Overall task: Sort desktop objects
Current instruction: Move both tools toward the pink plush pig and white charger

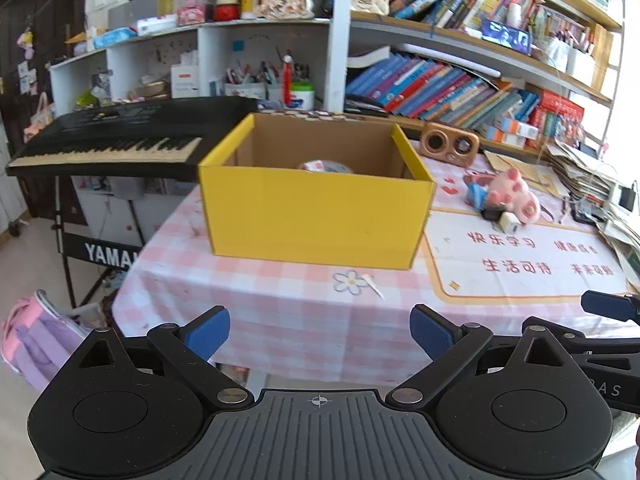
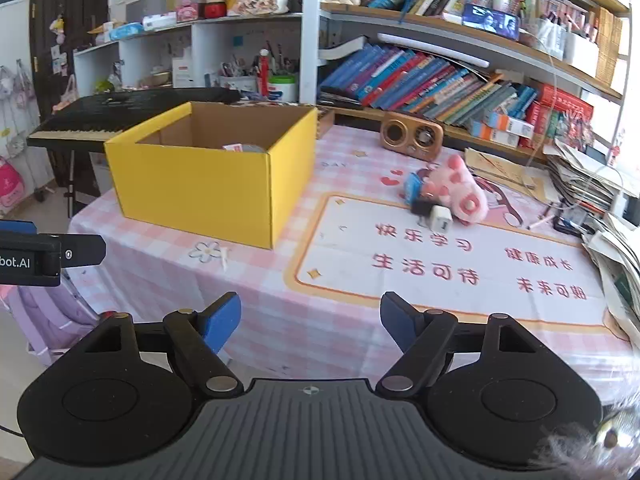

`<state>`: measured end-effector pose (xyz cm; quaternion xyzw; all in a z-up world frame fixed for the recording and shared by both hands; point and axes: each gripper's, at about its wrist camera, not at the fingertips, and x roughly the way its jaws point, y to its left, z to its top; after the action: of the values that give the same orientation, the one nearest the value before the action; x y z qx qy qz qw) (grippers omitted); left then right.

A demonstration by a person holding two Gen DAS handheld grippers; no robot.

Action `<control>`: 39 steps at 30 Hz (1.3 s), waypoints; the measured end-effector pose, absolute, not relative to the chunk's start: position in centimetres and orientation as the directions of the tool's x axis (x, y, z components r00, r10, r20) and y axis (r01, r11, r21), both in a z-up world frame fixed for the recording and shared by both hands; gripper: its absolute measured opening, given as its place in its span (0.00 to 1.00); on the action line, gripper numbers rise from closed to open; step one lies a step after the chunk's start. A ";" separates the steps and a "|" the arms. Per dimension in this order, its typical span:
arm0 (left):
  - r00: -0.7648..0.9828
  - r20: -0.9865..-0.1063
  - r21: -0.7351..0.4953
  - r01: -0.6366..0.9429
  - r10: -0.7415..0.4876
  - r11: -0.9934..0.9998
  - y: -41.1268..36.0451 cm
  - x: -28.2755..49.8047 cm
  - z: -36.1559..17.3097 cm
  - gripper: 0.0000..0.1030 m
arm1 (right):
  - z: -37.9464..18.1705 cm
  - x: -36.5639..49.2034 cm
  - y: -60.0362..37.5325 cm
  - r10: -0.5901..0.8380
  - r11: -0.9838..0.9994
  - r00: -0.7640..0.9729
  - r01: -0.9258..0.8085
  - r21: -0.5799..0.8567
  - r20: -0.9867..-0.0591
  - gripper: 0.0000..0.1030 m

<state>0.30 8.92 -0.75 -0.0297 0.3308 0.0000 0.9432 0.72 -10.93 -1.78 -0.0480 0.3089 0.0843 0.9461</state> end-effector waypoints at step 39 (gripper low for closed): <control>0.699 -0.684 -0.079 0.214 -0.210 0.974 -4.2 7.5 -2.6 0.96 | -3.2 4.5 -23.2 -0.062 0.998 0.744 0.037 -0.051 -0.665 0.77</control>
<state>7.46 -4.16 -2.56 0.0031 0.3704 -0.1149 0.9217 4.53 -23.22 -3.24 -0.0171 0.3565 -0.0265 0.9338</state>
